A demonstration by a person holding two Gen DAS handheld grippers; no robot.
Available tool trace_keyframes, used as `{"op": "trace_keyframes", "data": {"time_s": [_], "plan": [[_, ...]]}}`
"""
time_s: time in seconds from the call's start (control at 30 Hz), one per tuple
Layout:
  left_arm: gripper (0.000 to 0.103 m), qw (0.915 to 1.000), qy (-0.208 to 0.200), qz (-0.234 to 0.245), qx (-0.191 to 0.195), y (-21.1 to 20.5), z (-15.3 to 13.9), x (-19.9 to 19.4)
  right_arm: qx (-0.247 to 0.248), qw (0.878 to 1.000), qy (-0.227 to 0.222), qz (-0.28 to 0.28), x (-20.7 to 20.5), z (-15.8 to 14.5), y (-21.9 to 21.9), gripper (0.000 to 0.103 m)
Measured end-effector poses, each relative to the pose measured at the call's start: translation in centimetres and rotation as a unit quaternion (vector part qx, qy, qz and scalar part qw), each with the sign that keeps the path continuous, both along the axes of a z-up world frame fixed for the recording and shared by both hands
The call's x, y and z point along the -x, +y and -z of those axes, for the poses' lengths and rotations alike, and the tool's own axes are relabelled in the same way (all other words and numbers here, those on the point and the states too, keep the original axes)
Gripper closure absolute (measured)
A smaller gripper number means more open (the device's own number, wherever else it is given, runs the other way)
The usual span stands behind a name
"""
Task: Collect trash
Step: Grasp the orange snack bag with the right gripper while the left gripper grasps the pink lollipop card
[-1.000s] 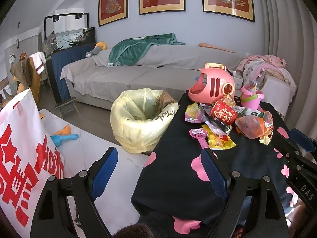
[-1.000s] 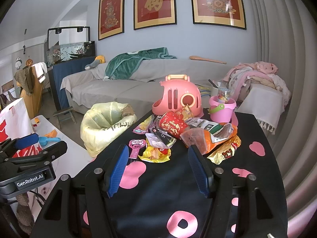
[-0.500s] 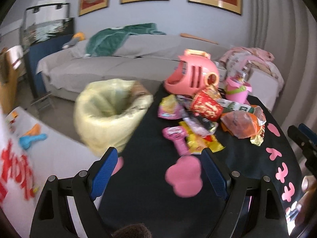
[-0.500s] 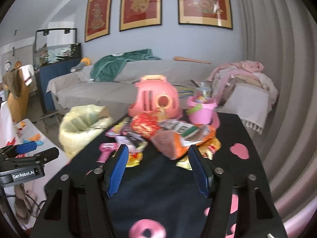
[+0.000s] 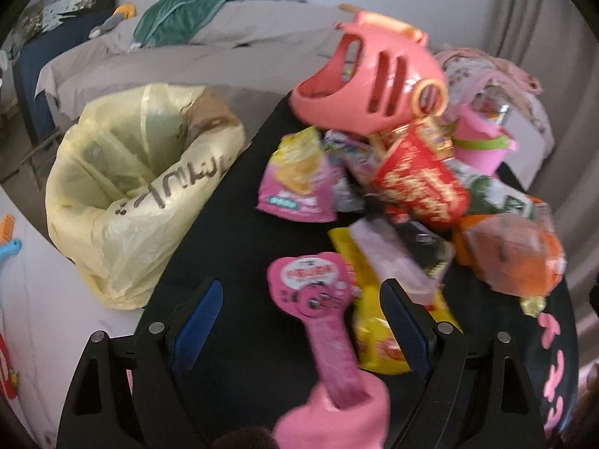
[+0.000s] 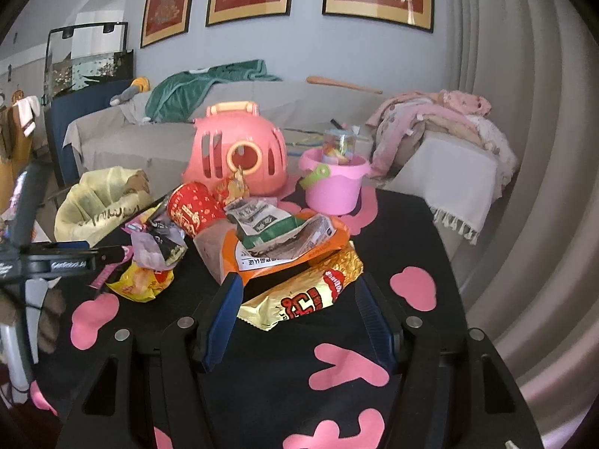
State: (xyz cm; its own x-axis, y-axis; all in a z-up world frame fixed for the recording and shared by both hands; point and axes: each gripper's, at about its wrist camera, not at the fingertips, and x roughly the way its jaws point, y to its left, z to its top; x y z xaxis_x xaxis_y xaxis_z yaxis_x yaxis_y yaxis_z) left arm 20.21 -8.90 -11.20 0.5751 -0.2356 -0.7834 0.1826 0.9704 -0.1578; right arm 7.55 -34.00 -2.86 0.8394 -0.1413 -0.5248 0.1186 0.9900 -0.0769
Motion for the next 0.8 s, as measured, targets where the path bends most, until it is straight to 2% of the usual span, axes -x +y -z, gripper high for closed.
{"op": "trace_keyframes", "data": {"time_s": [0.07,0.17,0.33,0.47,0.57,0.73,0.77,0.8], "plan": [[0.017,0.9999,0.013,0.001,-0.011,0.2,0.7,-0.5,-0.007,1.000,0.013,-0.004,-0.6,0.2,0.2,0.043],[0.017,0.9995,0.029,0.004,-0.007,0.7,1.5,-0.7,-0.022,1.000,0.011,-0.006,-1.7,0.4,0.2,0.043],[0.017,0.9997,0.020,0.006,-0.012,0.6,1.9,-0.6,-0.029,0.999,0.009,-0.010,-2.7,0.5,0.6,0.043],[0.017,0.9991,0.020,0.015,-0.035,0.1,1.9,-0.4,-0.026,1.000,0.011,-0.013,-3.4,0.4,0.7,0.043],[0.017,0.9987,0.030,0.018,-0.038,0.1,1.9,-0.6,-0.036,0.999,0.015,-0.036,-4.4,0.2,1.0,0.043],[0.017,0.9973,0.038,0.038,-0.049,0.1,1.8,-0.4,-0.019,0.996,0.027,-0.083,-7.2,0.6,3.0,0.043],[0.017,0.9971,0.037,0.042,-0.051,0.1,1.8,-0.4,-0.019,0.995,0.041,-0.092,-8.2,1.1,3.3,0.044],[0.017,0.9968,0.036,0.047,-0.054,0.0,1.8,-0.3,-0.021,0.994,0.055,-0.097,-8.9,1.5,3.5,0.050]]}}
